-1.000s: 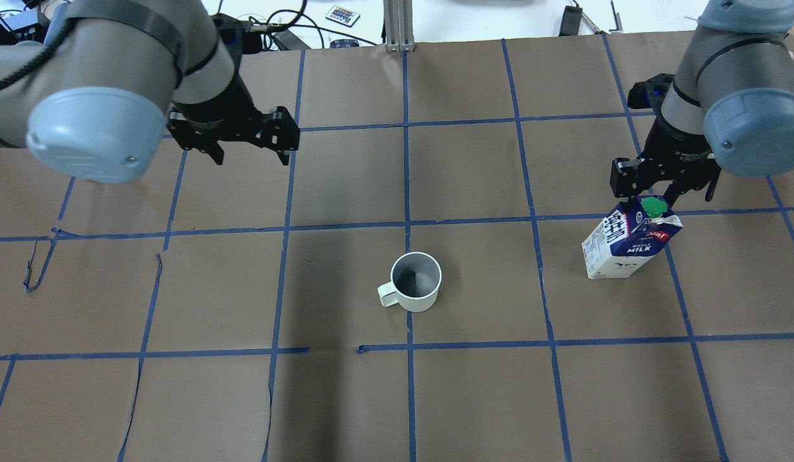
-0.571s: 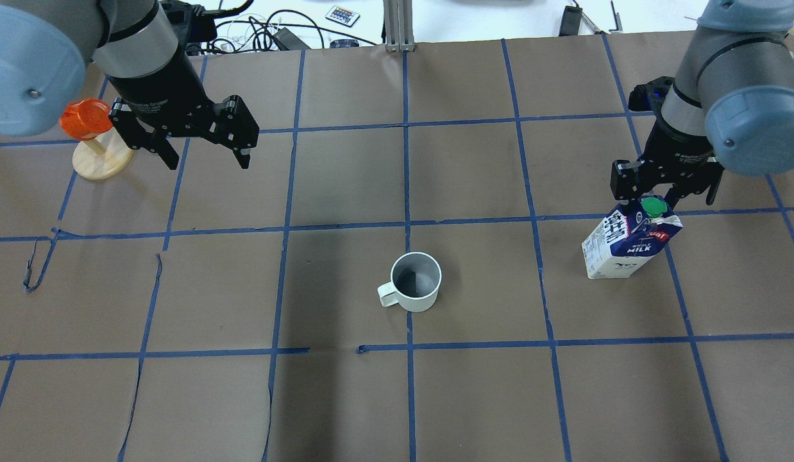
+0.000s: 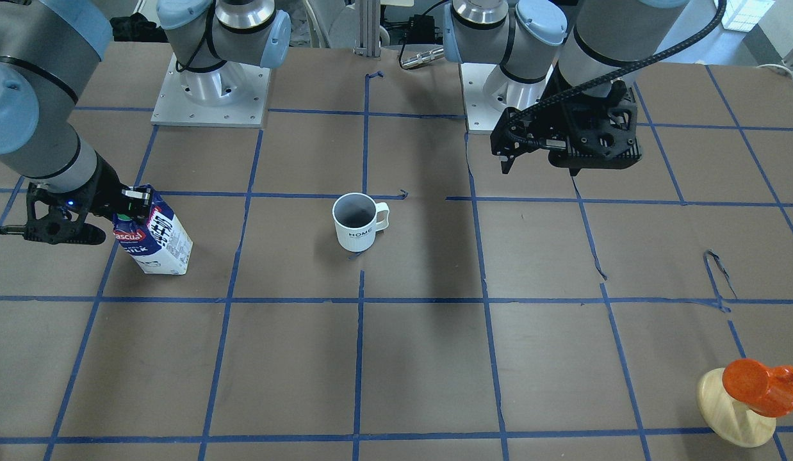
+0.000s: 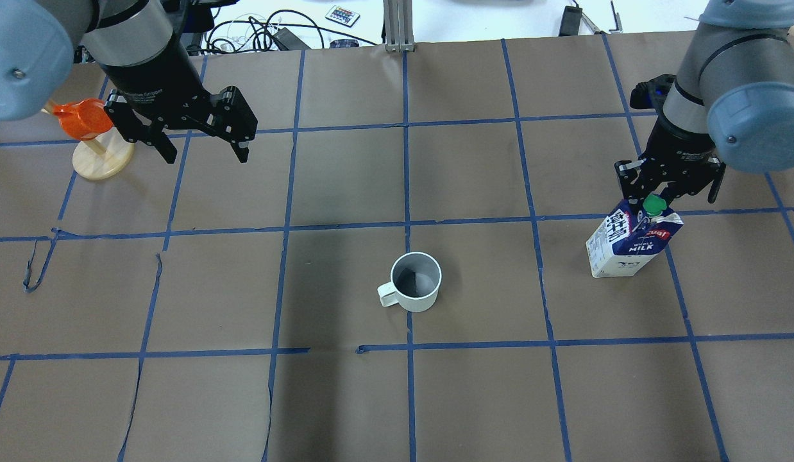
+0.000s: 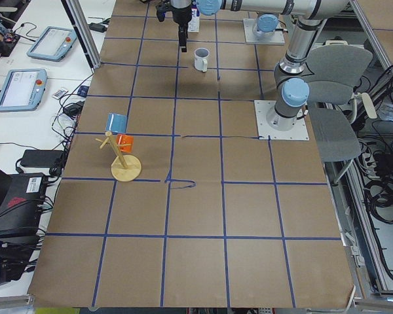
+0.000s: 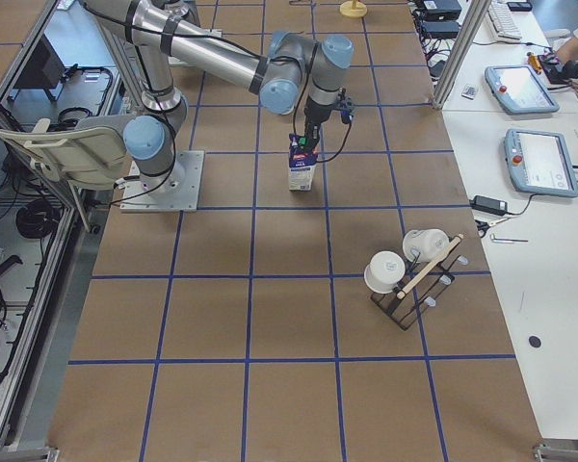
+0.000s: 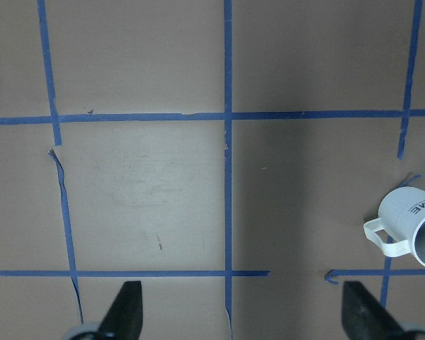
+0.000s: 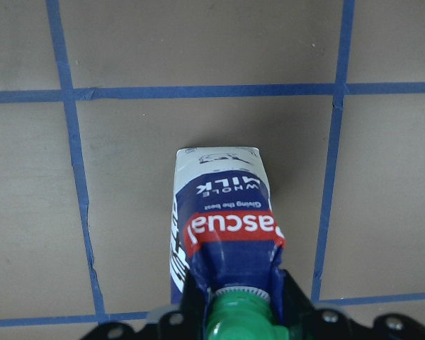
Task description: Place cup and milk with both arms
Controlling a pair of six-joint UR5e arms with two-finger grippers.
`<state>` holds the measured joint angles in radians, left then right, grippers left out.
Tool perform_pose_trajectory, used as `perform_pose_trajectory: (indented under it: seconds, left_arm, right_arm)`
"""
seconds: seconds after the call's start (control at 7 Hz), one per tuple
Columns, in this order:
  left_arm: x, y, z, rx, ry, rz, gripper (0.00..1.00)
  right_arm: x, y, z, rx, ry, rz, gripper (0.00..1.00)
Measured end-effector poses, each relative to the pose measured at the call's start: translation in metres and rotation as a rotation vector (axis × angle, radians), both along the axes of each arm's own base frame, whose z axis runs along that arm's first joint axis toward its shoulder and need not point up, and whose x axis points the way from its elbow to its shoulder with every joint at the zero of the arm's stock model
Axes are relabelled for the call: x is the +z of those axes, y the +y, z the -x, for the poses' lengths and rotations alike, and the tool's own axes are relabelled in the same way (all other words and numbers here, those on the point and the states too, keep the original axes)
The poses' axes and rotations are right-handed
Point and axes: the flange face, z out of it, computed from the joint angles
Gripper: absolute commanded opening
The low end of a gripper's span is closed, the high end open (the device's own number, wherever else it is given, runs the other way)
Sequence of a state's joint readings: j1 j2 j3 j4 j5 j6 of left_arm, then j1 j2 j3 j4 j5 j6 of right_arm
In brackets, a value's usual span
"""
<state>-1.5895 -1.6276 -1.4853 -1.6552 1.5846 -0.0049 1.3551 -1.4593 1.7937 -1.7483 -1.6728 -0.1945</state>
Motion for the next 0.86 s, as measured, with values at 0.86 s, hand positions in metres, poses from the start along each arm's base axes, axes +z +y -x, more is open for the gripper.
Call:
perform_pose_trajectory:
  seconds: [0.86]
  left_arm:
    - [0.012,-0.008,0.002,0.007,0.018,0.083,1.0]
  right_arm:
    - [0.035,-0.033,-0.101,-0.087,-0.088,-0.004,0.07]
